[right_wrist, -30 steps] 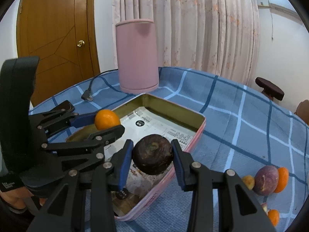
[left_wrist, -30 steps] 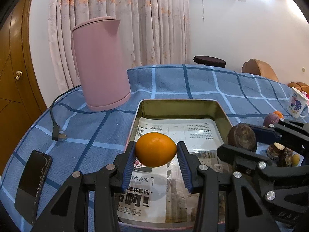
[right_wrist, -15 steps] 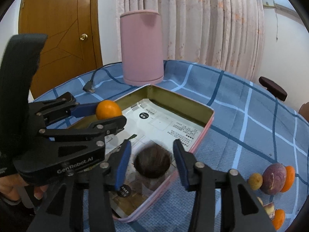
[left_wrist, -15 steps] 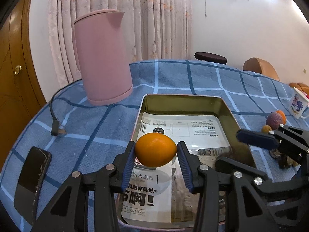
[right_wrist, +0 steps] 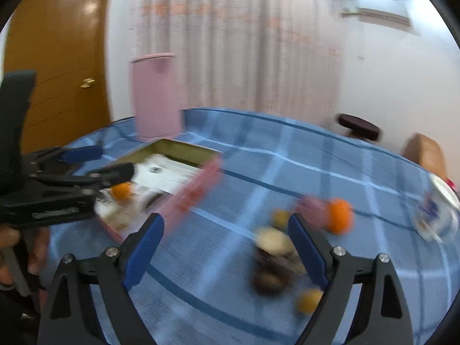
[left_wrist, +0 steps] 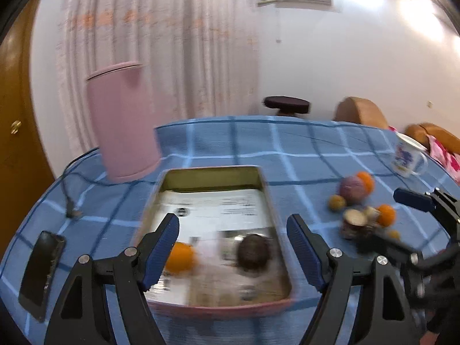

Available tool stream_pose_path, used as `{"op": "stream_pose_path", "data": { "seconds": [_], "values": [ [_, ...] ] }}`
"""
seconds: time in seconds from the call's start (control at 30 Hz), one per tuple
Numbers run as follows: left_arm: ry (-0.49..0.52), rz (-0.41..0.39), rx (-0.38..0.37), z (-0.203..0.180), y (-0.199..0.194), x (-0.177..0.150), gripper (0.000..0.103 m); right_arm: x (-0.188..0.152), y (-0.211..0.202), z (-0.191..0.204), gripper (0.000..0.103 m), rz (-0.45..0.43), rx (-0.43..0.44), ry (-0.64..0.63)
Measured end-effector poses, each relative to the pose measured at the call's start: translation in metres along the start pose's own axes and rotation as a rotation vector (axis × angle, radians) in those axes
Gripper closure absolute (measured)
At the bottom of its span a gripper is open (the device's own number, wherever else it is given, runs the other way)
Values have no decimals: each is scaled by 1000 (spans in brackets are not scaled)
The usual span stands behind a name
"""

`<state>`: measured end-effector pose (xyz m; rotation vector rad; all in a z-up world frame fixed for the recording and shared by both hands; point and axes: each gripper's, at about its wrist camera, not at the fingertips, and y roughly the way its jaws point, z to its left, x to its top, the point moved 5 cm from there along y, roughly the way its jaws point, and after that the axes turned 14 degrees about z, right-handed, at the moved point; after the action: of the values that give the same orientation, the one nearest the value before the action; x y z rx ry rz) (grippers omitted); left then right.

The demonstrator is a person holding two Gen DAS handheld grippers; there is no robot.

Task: Organize fruits
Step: 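Grasp a dark brown root with the left tool while the right tool grasps a lime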

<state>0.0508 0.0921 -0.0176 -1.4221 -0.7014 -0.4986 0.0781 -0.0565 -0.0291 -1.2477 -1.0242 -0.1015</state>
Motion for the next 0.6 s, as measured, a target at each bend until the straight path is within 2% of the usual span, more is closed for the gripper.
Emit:
{"op": "stream_pose_path", "data": {
  "seconds": [0.07,0.23,0.33,0.6],
  "values": [
    [32,12,-20,-19,3,-1,25,-11,-4,-25,13,19,-22,71],
    [111,50,-63,-64,10,-8,25,-32,-1,-65,31,86,-75,153],
    [139,66,-74,-81,16,-10,25,-40,10,-72,46,141,-38,167],
    [156,110,-80,-96,30,-13,25,-51,27,-69,62,234,44,151]
  ]
}}
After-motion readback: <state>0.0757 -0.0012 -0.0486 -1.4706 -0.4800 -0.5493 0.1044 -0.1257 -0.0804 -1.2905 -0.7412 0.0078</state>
